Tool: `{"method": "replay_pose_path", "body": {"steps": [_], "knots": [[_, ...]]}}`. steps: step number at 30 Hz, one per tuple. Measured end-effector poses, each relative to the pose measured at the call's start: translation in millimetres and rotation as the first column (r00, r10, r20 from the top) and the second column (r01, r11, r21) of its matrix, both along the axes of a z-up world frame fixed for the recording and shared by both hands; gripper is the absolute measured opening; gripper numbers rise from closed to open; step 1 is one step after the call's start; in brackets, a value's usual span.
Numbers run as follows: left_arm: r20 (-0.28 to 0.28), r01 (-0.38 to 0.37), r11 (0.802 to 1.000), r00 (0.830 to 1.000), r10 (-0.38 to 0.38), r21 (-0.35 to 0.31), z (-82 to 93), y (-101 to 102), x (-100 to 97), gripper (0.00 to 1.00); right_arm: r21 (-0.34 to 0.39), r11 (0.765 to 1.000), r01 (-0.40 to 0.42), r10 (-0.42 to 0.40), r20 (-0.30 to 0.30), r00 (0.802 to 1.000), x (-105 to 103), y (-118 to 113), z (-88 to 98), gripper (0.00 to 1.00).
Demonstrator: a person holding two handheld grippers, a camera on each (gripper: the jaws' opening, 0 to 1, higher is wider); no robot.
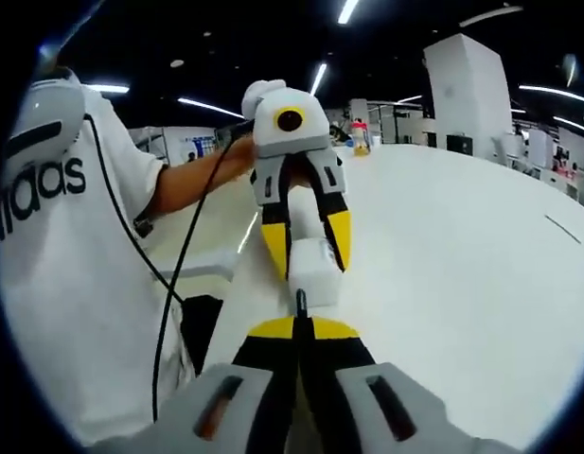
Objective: Plug the desk Type‑C cable into the charger adapter.
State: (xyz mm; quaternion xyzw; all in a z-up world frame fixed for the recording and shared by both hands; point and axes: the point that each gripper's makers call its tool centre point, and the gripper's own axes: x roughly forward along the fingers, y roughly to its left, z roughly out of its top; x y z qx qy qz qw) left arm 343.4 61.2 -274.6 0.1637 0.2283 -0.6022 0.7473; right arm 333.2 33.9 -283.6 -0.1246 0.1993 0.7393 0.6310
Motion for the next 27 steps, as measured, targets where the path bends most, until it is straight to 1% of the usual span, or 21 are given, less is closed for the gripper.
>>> {"method": "replay_pose_path", "body": {"steps": [4,5,6,7,10,13,15,16,21,23,25,27], "knots": [[-0.005,-0.019,1.0,1.0,0.019,-0.015,-0.5,-0.1,1.1,0.23,-0.005,1.0,0.018,-0.018,-0.007,1.0,-0.5,0.7,0.0,0.0],[-0.019,-0.037,0.999,0.999,0.036,-0.04,0.5,-2.0,2.0,0.24,0.033,0.999,0.017,-0.017,0.001,1.0,-0.9,6.6,6.2,0.0],[-0.013,-0.037,0.999,0.999,0.036,-0.032,-0.7,-0.1,3.0,0.24,0.002,1.0,0.023,-0.023,0.003,1.0,-1.2,2.2,6.4,0.0],[-0.016,-0.047,0.998,0.999,0.046,-0.037,-0.8,0.9,3.9,0.24,0.002,1.0,0.024,-0.024,0.015,1.0,-1.2,1.4,8.2,0.0],[-0.008,-0.05,0.998,0.999,0.049,-0.042,-1.3,3.5,4.9,0.24,-0.002,1.0,0.022,-0.022,0.019,1.0,-1.4,-0.4,12.1,0.0],[-0.005,-0.045,0.998,0.999,0.045,-0.032,-1.6,5.2,5.5,0.25,-0.002,1.0,0.017,-0.016,0.051,0.999,0.1,0.3,9.6,0.01],[0.001,-0.04,0.999,0.999,0.04,-0.03,-1.8,2.2,3.4,0.25,-0.001,1.0,0.017,-0.017,0.049,0.999,1.2,-0.6,9.3,0.01],[0.002,-0.038,0.999,0.999,0.038,-0.03,-1.9,2.4,3.4,0.25,0.002,1.0,0.01,-0.01,0.059,0.998,0.8,-1.7,9.6,0.02],[0.036,-0.02,0.999,0.999,0.021,-0.027,-1.7,-3.2,0.8,0.25,0.007,1.0,-0.011,0.011,0.079,0.997,0.4,-1.3,7.2,0.03],[0.042,-0.023,1.0,0.999,0.024,-0.02,-1.8,-4.0,0.0,0.25,0.01,1.0,-0.016,0.015,0.099,0.995,0.9,-2.0,7.2,0.03],[0.072,-0.026,1.0,0.997,0.027,-0.018,-0.4,-2.9,1.2,0.27,0.018,1.0,-0.011,0.009,0.124,0.992,1.8,-1.6,6.2,0.03],[0.084,-0.034,0.999,0.996,0.038,-0.042,4.9,-2.8,2.0,0.3,0.019,1.0,-0.014,0.012,0.13,0.991,0.8,-3.2,6.3,0.03]]}}
